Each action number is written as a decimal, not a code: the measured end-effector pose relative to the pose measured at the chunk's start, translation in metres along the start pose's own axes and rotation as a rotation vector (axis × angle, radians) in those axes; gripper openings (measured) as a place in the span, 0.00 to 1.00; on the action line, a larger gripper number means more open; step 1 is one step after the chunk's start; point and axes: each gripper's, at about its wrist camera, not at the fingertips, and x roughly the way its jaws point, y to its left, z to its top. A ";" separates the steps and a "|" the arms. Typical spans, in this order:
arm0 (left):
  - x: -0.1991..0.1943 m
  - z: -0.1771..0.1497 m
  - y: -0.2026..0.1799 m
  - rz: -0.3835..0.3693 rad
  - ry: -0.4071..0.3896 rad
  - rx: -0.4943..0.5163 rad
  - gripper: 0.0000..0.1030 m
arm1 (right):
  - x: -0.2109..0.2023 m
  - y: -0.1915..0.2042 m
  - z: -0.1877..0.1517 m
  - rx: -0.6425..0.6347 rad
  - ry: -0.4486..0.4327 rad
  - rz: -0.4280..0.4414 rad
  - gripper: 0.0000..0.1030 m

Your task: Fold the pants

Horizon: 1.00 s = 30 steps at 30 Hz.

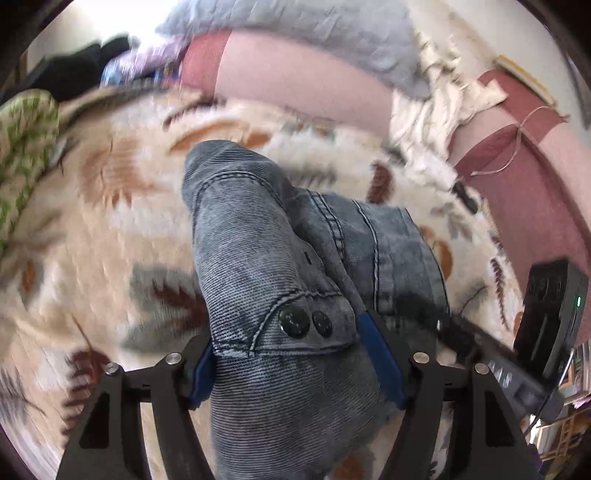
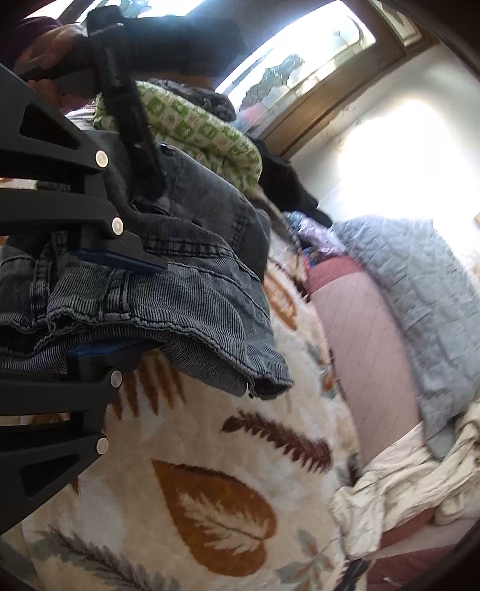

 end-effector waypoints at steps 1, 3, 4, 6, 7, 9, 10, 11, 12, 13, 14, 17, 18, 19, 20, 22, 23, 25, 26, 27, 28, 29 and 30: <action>0.006 -0.005 0.003 0.039 0.011 -0.002 0.71 | 0.006 -0.004 -0.001 0.010 0.018 -0.020 0.34; 0.011 -0.009 0.007 0.081 0.007 0.007 0.71 | 0.008 -0.009 -0.003 0.017 0.021 -0.047 0.34; 0.012 -0.010 0.011 0.082 0.013 -0.004 0.71 | 0.009 -0.011 -0.003 0.023 0.030 -0.047 0.34; 0.008 -0.011 0.015 0.083 0.009 -0.019 0.71 | 0.006 -0.013 -0.004 0.039 0.044 -0.053 0.40; 0.005 -0.011 0.014 0.098 -0.004 -0.012 0.71 | 0.004 -0.012 -0.005 0.019 0.039 -0.072 0.42; -0.005 -0.014 0.009 0.155 -0.043 0.028 0.71 | -0.004 -0.009 -0.005 -0.018 0.017 -0.126 0.64; -0.015 -0.015 0.005 0.203 -0.084 0.065 0.72 | -0.009 -0.008 -0.006 -0.025 0.005 -0.136 0.68; -0.024 -0.018 0.001 0.235 -0.115 0.091 0.72 | -0.013 -0.007 -0.005 -0.030 -0.011 -0.133 0.70; -0.031 -0.020 0.000 0.255 -0.141 0.109 0.73 | -0.019 -0.005 -0.006 -0.040 -0.031 -0.135 0.70; -0.040 -0.022 -0.003 0.283 -0.174 0.129 0.75 | -0.025 -0.002 -0.006 -0.055 -0.054 -0.150 0.70; -0.047 -0.023 -0.003 0.307 -0.198 0.140 0.77 | -0.032 0.002 -0.007 -0.084 -0.088 -0.178 0.70; -0.072 -0.026 -0.009 0.415 -0.297 0.164 0.82 | -0.049 0.013 -0.012 -0.136 -0.157 -0.198 0.72; -0.081 -0.026 -0.011 0.445 -0.327 0.168 0.82 | -0.055 0.016 -0.014 -0.152 -0.182 -0.202 0.72; -0.086 -0.027 -0.012 0.458 -0.343 0.170 0.82 | -0.061 0.019 -0.016 -0.168 -0.204 -0.203 0.72; -0.095 -0.027 -0.015 0.471 -0.371 0.174 0.82 | -0.066 0.023 -0.019 -0.183 -0.223 -0.202 0.73; -0.108 -0.026 -0.020 0.482 -0.410 0.178 0.82 | -0.076 0.029 -0.023 -0.212 -0.269 -0.212 0.75; -0.113 -0.026 -0.023 0.486 -0.424 0.180 0.82 | -0.081 0.031 -0.025 -0.224 -0.292 -0.216 0.76; -0.121 -0.027 -0.029 0.486 -0.452 0.183 0.83 | -0.088 0.037 -0.027 -0.238 -0.323 -0.215 0.76; -0.125 -0.029 -0.031 0.483 -0.462 0.188 0.83 | -0.093 0.040 -0.028 -0.243 -0.345 -0.211 0.76; -0.130 -0.030 -0.034 0.481 -0.469 0.193 0.83 | -0.100 0.041 -0.030 -0.246 -0.369 -0.206 0.76; -0.132 -0.031 -0.036 0.481 -0.473 0.194 0.83 | -0.105 0.043 -0.031 -0.249 -0.387 -0.202 0.77; -0.134 -0.032 -0.038 0.474 -0.478 0.195 0.83 | -0.110 0.045 -0.032 -0.254 -0.408 -0.205 0.78; -0.137 -0.034 -0.040 0.467 -0.485 0.196 0.83 | -0.115 0.047 -0.033 -0.258 -0.425 -0.210 0.79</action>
